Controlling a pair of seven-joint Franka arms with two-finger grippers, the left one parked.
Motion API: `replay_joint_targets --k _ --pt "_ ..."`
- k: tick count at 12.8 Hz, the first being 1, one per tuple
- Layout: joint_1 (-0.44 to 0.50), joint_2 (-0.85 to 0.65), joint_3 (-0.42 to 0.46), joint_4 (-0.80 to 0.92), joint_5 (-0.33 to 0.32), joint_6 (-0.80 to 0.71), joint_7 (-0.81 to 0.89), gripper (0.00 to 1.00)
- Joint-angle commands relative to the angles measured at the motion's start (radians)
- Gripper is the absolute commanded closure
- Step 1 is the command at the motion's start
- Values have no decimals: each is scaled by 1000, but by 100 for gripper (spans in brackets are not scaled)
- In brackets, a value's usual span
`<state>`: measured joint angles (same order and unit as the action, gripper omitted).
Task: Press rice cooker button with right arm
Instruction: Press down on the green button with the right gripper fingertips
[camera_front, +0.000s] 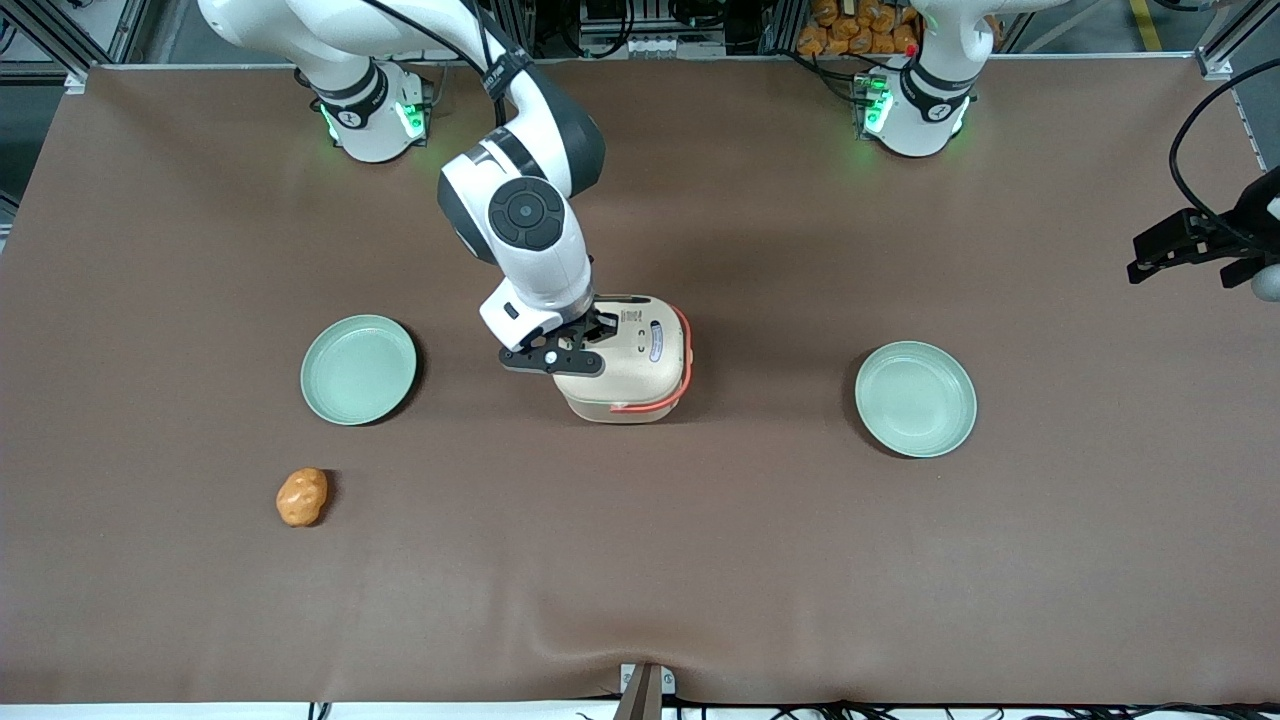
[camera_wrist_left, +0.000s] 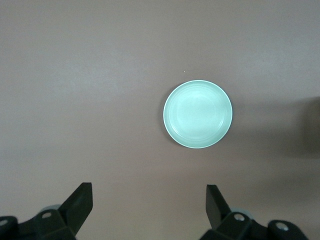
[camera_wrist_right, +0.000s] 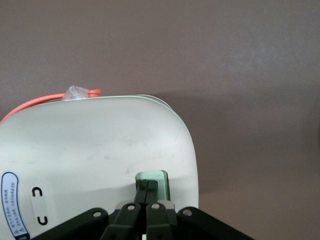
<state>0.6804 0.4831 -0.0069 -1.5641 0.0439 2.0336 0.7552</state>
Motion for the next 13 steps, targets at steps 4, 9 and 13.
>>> replay_joint_targets --k 4,9,13 --pt "10 0 -12 -7 -3 -13 19 100" --pt "8 -105 -13 12 5 -100 13 100" --pt "-16 -216 -22 215 7 -463 -5 91"
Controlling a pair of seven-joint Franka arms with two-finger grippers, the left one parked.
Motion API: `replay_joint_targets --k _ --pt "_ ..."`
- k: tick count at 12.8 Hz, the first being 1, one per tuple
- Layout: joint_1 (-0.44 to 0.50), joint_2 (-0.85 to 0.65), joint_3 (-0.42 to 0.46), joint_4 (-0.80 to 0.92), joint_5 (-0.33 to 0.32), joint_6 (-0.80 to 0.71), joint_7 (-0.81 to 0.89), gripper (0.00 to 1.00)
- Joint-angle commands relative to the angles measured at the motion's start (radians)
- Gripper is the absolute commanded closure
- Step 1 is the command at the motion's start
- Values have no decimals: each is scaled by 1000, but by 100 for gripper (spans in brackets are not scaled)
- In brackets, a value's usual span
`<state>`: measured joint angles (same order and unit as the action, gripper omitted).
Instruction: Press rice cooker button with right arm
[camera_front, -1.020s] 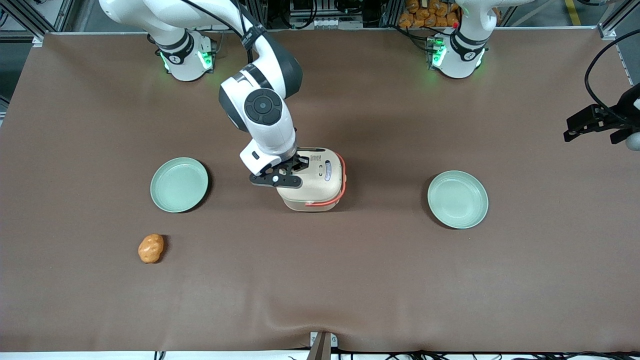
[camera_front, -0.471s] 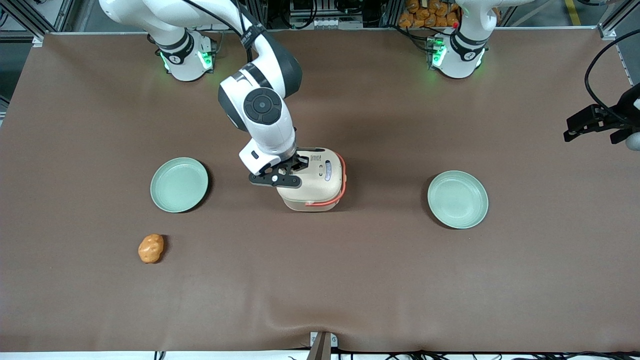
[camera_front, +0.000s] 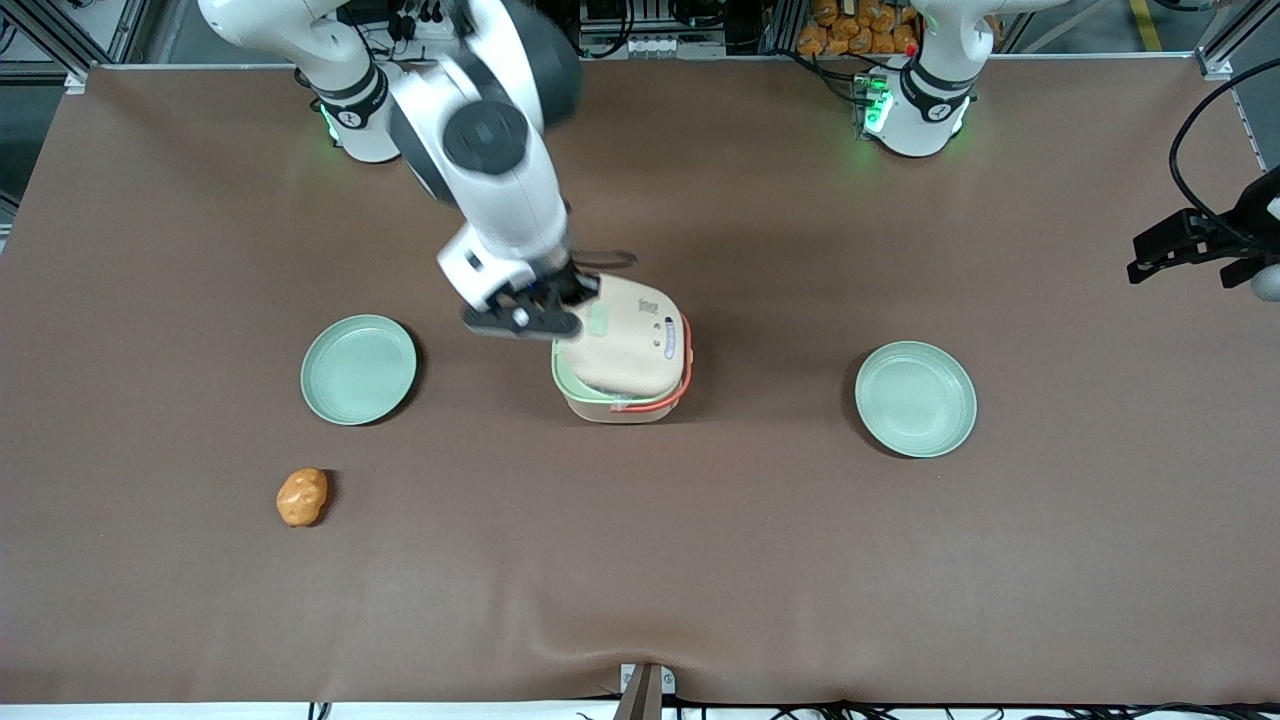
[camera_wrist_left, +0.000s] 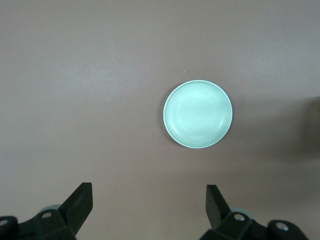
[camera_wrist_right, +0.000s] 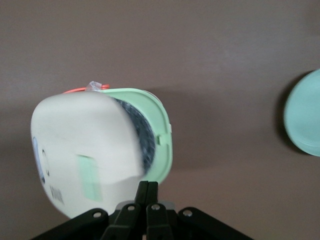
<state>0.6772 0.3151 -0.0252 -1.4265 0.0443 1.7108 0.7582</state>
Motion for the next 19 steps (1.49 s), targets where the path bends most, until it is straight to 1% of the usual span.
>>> replay_joint_targets --k 1,2,3,4,8,10,12,14,16,17,19 --pt "-43 -65 -4 124 8 -216 -31 62" --pt "-86 -89 -2 150 12 -273 -90 45" --pt "-119 -126 -2 152 9 -314 -167 14" --pt "-149 -154 -4 152 0 -333 -222 0" --pt "-336 -257 -4 152 -6 -459 -426 0" --pt "-431 -278 -5 149 -6 -477 -517 0" --pt "-545 -289 -2 144 -6 -497 -665 0" --pt "-634 -294 -1 130 -3 -508 -750 0" --pt "-674 -324 -2 69 -3 -490 -761 0" --pt "-683 -352 -2 10 -3 -456 -761 0" --pt "-685 -472 -2 -215 -3 -300 -761 0"
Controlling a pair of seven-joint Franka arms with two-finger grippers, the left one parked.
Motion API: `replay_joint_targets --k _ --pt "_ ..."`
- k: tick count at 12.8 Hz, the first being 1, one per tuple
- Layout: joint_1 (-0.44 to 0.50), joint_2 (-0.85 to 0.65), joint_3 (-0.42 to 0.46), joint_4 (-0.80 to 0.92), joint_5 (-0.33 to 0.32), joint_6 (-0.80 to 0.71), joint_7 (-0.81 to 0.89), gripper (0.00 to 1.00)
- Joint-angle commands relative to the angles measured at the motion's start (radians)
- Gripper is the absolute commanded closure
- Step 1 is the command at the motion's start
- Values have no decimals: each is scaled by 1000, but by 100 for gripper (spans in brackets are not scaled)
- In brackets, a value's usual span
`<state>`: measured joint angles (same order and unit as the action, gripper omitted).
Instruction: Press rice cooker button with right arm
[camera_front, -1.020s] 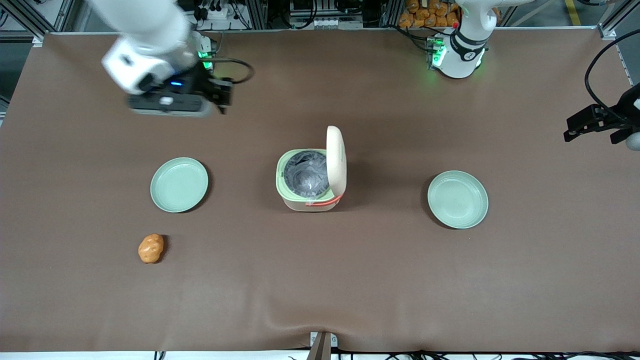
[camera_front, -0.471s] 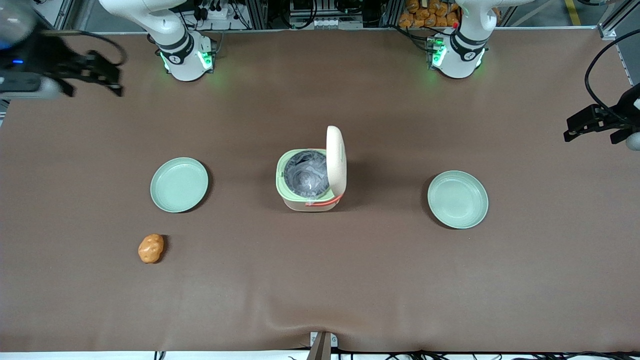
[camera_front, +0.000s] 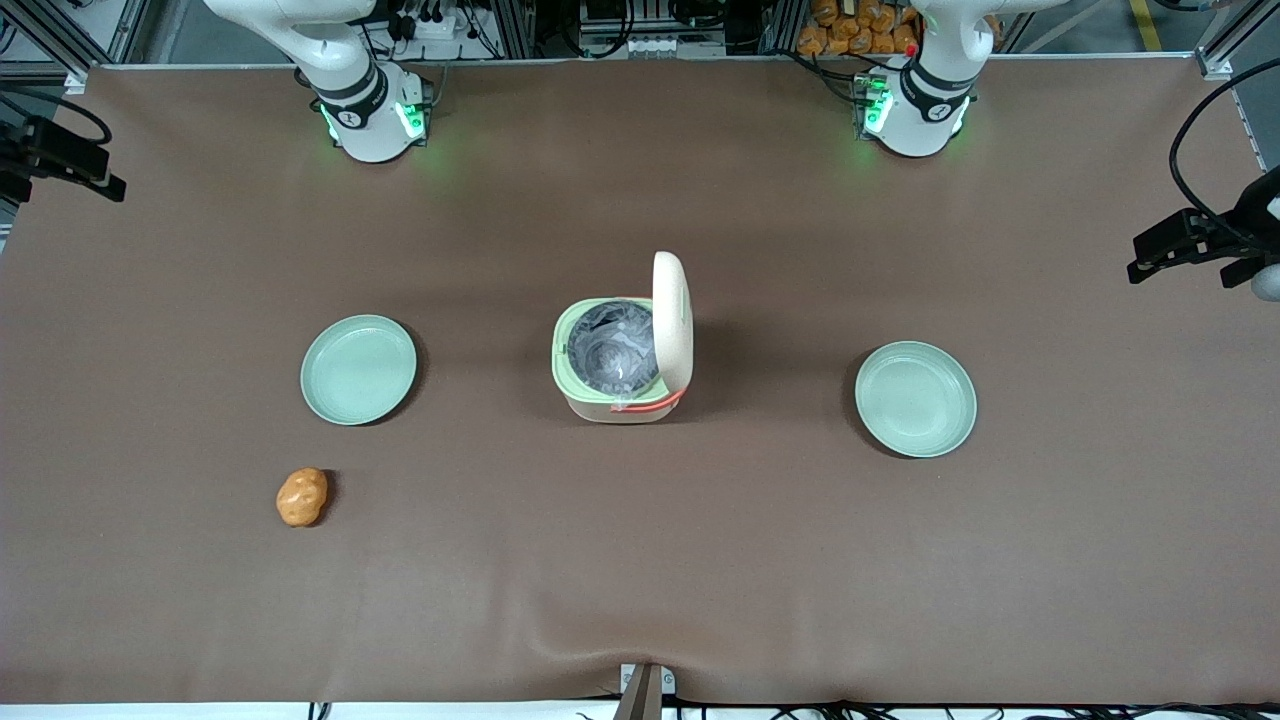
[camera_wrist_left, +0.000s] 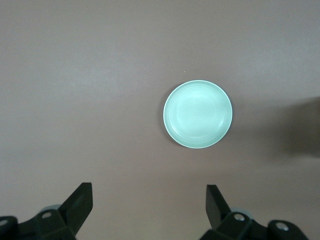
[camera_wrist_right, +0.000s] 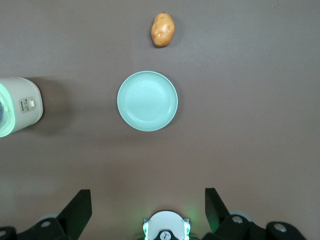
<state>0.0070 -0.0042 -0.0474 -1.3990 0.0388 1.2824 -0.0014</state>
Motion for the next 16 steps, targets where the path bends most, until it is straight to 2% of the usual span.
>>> replay_joint_targets --k 1,3,6,16 --pt "-15 -210 20 -343 3 185 -2 0" --pt "-15 -258 20 -428 3 231 -2 0" --pt "-15 -246 21 -370 1 221 3 0" --pt "-15 -244 23 -364 1 219 11 0"
